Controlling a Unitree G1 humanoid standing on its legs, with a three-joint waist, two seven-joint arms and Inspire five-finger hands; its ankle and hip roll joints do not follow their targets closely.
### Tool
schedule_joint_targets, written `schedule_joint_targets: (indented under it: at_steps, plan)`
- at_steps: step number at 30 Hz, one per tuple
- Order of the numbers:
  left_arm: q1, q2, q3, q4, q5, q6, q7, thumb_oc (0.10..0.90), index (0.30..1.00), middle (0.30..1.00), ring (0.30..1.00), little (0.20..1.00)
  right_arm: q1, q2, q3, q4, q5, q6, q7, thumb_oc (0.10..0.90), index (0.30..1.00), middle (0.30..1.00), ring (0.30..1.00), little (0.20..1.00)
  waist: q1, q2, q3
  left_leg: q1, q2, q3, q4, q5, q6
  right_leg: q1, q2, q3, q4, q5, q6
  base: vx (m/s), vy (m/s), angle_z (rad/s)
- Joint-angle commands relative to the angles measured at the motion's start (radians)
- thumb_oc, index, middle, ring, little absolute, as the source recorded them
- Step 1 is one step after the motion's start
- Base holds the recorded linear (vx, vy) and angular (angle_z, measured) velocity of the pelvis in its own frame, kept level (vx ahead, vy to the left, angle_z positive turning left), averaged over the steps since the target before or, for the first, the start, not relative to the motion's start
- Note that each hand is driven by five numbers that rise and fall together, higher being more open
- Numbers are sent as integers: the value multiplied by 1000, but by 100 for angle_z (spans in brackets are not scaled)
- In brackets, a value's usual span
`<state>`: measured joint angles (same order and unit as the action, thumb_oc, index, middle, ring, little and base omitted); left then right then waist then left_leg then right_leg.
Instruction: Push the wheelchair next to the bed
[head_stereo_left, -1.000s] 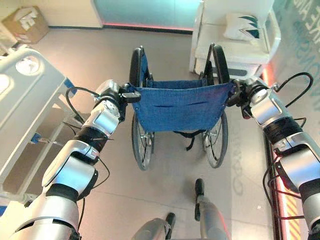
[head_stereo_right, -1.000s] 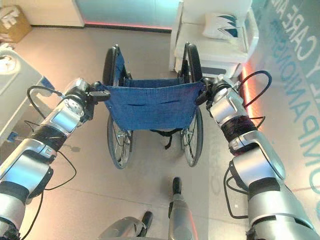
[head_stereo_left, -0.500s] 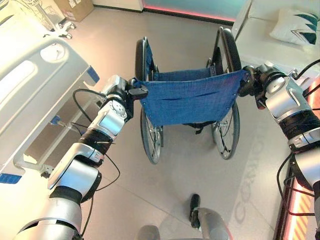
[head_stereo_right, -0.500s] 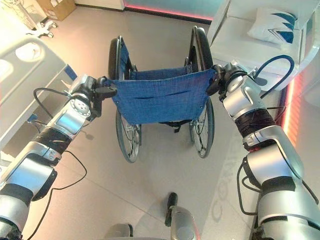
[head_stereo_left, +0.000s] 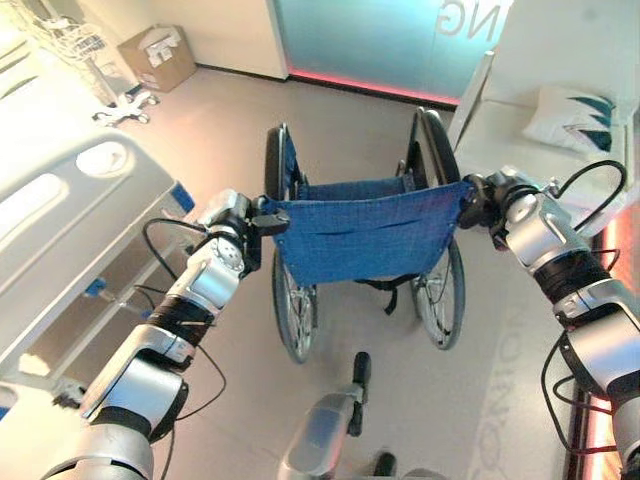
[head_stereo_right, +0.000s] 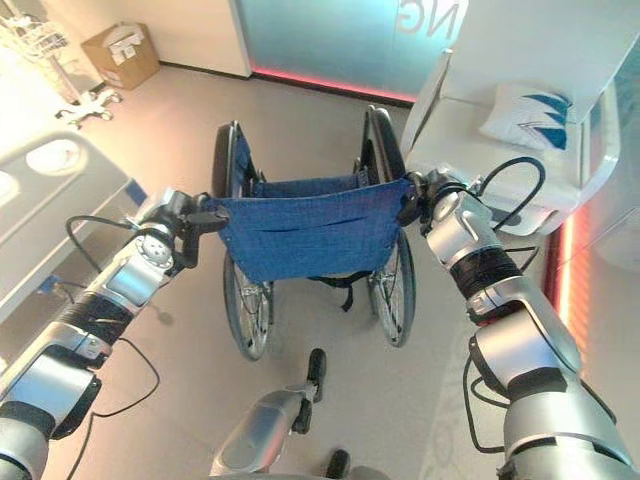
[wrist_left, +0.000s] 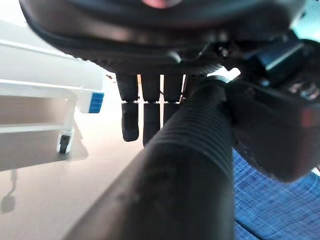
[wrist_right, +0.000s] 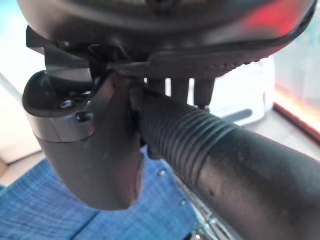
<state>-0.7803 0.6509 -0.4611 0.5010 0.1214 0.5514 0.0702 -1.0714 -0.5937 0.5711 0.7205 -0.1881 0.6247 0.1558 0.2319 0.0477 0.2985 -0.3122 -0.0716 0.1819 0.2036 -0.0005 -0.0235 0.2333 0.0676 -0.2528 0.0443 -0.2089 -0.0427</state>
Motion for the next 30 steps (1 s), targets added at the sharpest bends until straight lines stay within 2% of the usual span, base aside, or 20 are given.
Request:
schedule_joint_targets:
  at_steps: [1,3,4,6,8,9,11,12,13,14,15,17,18,20,22,24,25,27,28,30]
  plan:
    - [172,15,26,72,-49,-132,-106,400,300,300,300,300,38,-109,120,-56,-140,-278,-67,400,300,300,300,300,28,-70,24,11,-14,-52,23,46,101,-47,-21,79,351,33,78,757,26,3]
    - [193,33,33,51,-21,-128,-131,400,300,300,300,300,72,-107,110,-71,-131,-293,-81,400,300,300,300,300,56,-94,-7,37,-17,-74,5,42,127,-39,-61,64,476,178,153,599,23,18]
    - [196,34,35,47,-15,-127,-135,400,300,300,300,300,76,-108,107,-73,-131,-296,-83,400,300,300,300,300,59,-96,-12,41,-18,-77,3,41,130,-40,-64,67,485,192,161,489,29,18]
    - [219,37,33,29,13,-125,-140,400,300,300,300,300,105,-117,90,-95,-128,-304,-95,400,300,300,300,300,63,-109,-39,62,-36,-108,-9,35,139,-64,-68,101,541,291,197,456,15,23]
    - [231,37,33,21,18,-127,-133,400,300,300,300,300,113,-120,81,-121,-140,-294,-85,400,300,300,300,300,52,-98,-43,86,-32,-135,-9,20,144,-124,-102,95,570,311,188,380,-60,18]
    - [220,37,22,35,21,-144,-121,400,300,300,300,300,103,-111,86,-126,-136,-285,-100,400,300,300,300,300,27,-85,-18,123,-25,-169,-1,-2,144,-220,-149,84,555,276,173,396,-161,7]
    - [204,35,11,47,23,-151,-115,400,300,300,300,300,89,-103,91,-125,-135,-275,-110,400,300,300,300,300,7,-72,-1,148,-14,-204,5,-15,140,-311,-173,80,506,278,161,260,-239,16]
    - [174,41,-4,58,16,-153,-100,400,300,300,300,300,67,-94,99,-121,-130,-272,-127,400,300,300,300,300,-20,-74,34,172,-15,-241,23,-46,134,-423,-230,81,421,331,158,238,-381,37]
    - [143,52,-12,67,9,-154,-100,400,300,300,300,300,46,-88,104,-118,-138,-266,-134,400,300,300,300,300,-42,-82,62,179,-15,-262,49,-81,130,-487,-268,90,339,370,165,342,-506,56]
    - [122,56,-16,71,6,-160,-98,400,300,300,300,300,24,-93,111,-119,-142,-257,-132,400,300,300,300,300,-57,-96,81,193,-21,-293,58,-112,120,-524,-300,105,199,394,181,328,-426,93]
    - [116,59,-16,71,2,-163,-97,400,300,300,300,300,15,-97,113,-121,-149,-253,-126,400,300,300,300,300,-64,-100,87,200,-21,-309,60,-124,114,-534,-311,113,132,398,187,441,-426,150]
    - [119,52,-12,65,7,-173,-98,400,300,300,300,300,-5,-118,112,-136,-169,-242,-93,400,300,300,300,300,-85,-96,89,233,-12,-374,56,-158,101,-526,-306,166,-56,418,208,448,-343,131]
    - [123,48,-12,61,8,-174,-99,400,300,300,300,300,-6,-123,111,-145,-173,-234,-84,400,300,300,300,300,-87,-97,87,233,-13,-385,59,-161,99,-519,-303,179,-55,418,208,441,-418,75]
    - [142,44,-9,27,28,-158,-101,400,300,300,300,300,-29,-137,115,-193,-180,-191,-45,400,300,300,300,300,-81,-127,78,210,-10,-406,100,-185,81,-483,-312,196,-8,422,206,391,-510,81]
    - [146,48,-4,12,37,-152,-111,400,300,300,300,300,-52,-148,125,-199,-185,-183,-23,400,300,300,300,300,-79,-145,72,191,2,-414,126,-199,69,-464,-302,199,7,400,210,281,-445,60]
    - [152,38,-8,10,35,-147,-125,400,300,300,300,300,-74,-174,144,-196,-184,-190,5,400,300,300,300,300,-96,-148,66,200,50,-415,122,-184,50,-463,-275,191,72,366,204,323,-406,72]
    - [160,37,-12,5,25,-135,-127,400,300,300,300,300,-78,-188,146,-204,-197,-204,33,400,300,300,300,300,-107,-145,66,226,97,-405,112,-168,35,-469,-273,172,116,341,198,368,-341,76]
    - [168,27,-13,-7,22,-110,-129,400,300,300,300,300,-82,-210,160,-230,-240,-237,71,400,300,300,300,300,-121,-141,67,272,182,-361,77,-80,-6,-465,-266,116,165,309,184,362,-335,50]
    - [167,22,-12,-19,28,-101,-136,400,300,300,300,300,-87,-229,169,-243,-246,-239,86,400,300,300,300,300,-132,-132,70,280,221,-345,61,-18,-15,-458,-247,110,180,283,164,307,-316,44]
    - [160,8,-12,-20,26,-104,-134,400,300,300,300,300,-76,-251,169,-258,-281,-262,94,400,300,300,300,300,-160,-125,72,299,281,-290,42,53,-25,-441,-227,78,193,257,144,335,-430,59]
